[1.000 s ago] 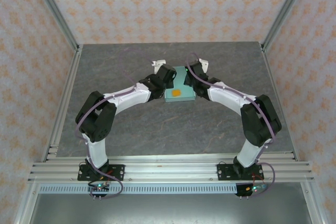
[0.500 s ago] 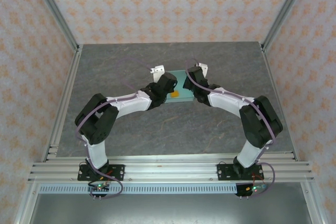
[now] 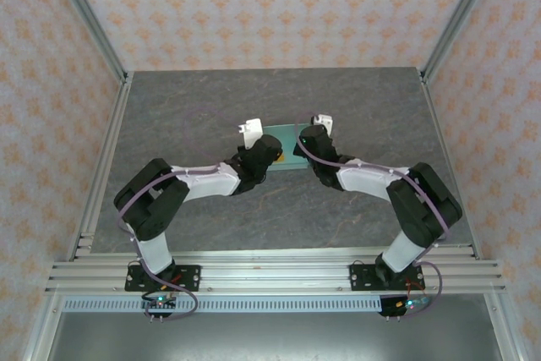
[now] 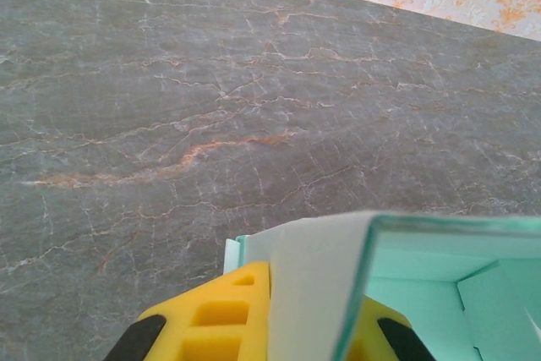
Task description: Fold the paper box
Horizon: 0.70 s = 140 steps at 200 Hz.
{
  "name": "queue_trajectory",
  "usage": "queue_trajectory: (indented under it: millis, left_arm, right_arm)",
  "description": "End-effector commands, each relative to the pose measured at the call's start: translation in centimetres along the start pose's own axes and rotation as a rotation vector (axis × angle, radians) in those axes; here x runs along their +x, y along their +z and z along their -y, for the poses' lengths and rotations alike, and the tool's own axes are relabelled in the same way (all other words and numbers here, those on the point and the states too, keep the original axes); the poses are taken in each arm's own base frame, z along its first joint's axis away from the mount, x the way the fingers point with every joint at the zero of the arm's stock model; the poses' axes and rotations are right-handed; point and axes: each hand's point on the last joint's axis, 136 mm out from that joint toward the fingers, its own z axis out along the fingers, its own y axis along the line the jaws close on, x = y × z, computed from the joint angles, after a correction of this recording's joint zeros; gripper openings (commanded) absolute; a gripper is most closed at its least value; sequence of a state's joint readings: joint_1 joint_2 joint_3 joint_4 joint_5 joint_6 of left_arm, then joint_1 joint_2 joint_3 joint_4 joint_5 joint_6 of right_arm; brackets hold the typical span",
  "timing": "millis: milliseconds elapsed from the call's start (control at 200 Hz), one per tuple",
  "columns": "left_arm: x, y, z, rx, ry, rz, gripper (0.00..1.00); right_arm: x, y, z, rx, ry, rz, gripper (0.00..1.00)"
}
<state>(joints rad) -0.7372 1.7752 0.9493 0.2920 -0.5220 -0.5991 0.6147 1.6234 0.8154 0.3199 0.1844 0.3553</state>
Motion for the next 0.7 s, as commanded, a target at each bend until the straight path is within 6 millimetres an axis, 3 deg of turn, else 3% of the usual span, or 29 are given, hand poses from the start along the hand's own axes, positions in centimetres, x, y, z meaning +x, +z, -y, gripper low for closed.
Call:
queue_trajectory:
  millis: [0, 425, 696]
  left_arm:
    - [0.3, -0.4, -4.4, -0.152, 0.017, 0.057, 0.01]
    - [2.5, -0.5, -6.1, -0.187, 0.070, 0.069, 0.01]
    - [3.5, -0.6, -6.7, -0.196, 0.093, 0.076, 0.01]
  right_arm:
    - [-0.9, -0.7, 2.9, 0.110, 0.023, 0.089, 0.02]
    - [0.8, -1.3, 2.7, 0.127, 0.078, 0.110, 0.02]
    - [2.4, -1.2, 3.7, 0.133, 0.096, 0.114, 0.02]
